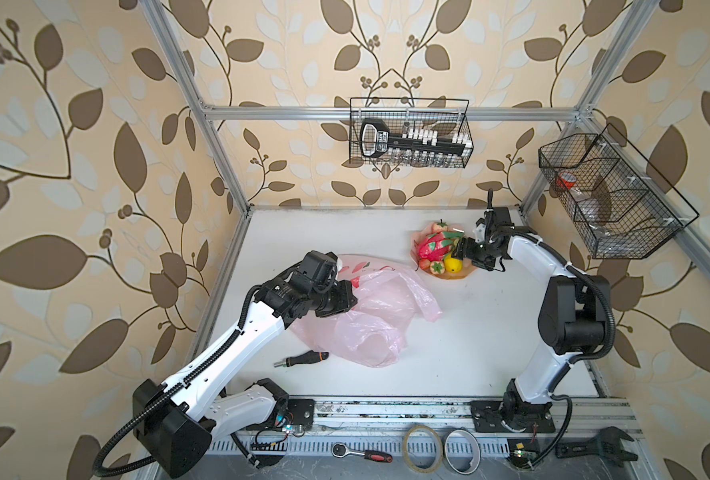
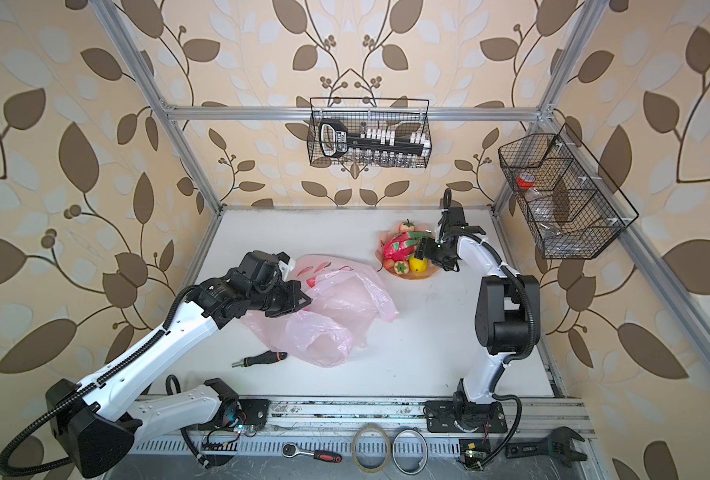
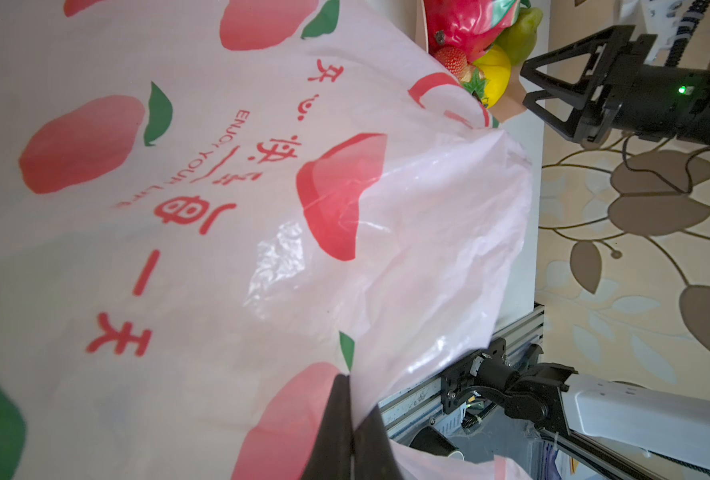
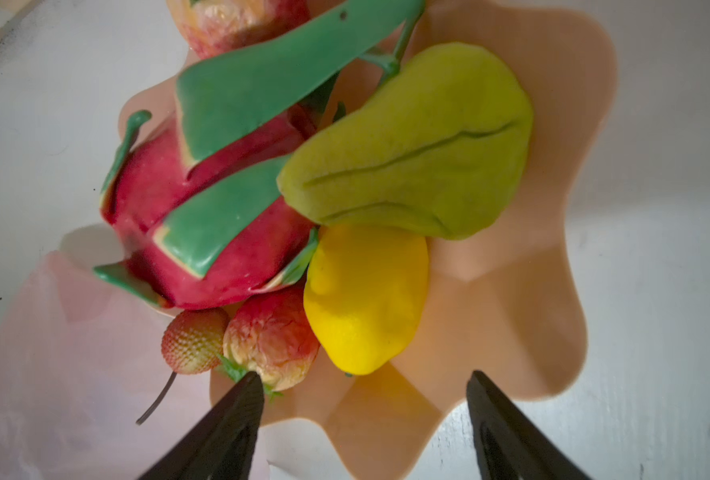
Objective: Place the fruits into the plastic bag
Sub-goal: 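Lower the right gripper onto the yellow lemon on the plate and grasp it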
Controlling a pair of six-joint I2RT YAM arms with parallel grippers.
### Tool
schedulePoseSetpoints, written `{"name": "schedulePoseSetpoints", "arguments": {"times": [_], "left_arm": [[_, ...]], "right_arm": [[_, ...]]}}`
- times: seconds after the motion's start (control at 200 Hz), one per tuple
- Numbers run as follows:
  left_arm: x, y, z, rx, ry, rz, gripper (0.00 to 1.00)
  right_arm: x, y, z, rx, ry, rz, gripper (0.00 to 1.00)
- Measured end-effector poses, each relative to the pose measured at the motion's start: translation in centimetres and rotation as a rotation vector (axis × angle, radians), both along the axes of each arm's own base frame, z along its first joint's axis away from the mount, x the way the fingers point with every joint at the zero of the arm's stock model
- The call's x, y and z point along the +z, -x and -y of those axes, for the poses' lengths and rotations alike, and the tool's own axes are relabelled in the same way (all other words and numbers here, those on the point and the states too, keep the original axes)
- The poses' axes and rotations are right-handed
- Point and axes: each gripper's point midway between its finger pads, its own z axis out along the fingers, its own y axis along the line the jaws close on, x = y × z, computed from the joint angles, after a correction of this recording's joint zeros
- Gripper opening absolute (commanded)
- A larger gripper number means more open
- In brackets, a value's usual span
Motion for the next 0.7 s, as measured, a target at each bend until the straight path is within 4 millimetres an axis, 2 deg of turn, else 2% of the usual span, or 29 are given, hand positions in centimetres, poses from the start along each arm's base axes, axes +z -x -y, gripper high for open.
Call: {"name": "schedulePoseSetpoints", "arguments": {"times": [0.255, 0.4, 0.7], "left_arm": [[0.2, 0.0, 0.0, -0.001, -0.001, 0.0, 0.0], [0.2, 0.1, 0.0, 0.0, -0.001, -0.002, 0.0], [0.2, 0.1, 0.0, 0.0, 0.0, -0.001, 0.0]], "right_arm": [[-0.7, -1.7, -1.2, 0.029, 0.02, -0.01, 0.76], [-2.1, -1.4, -1.5, 0.039, 0.035, -0.047, 0.75], [-4.0, -1.3, -1.0, 0.029, 0.068, -0.088, 0.71]]}}
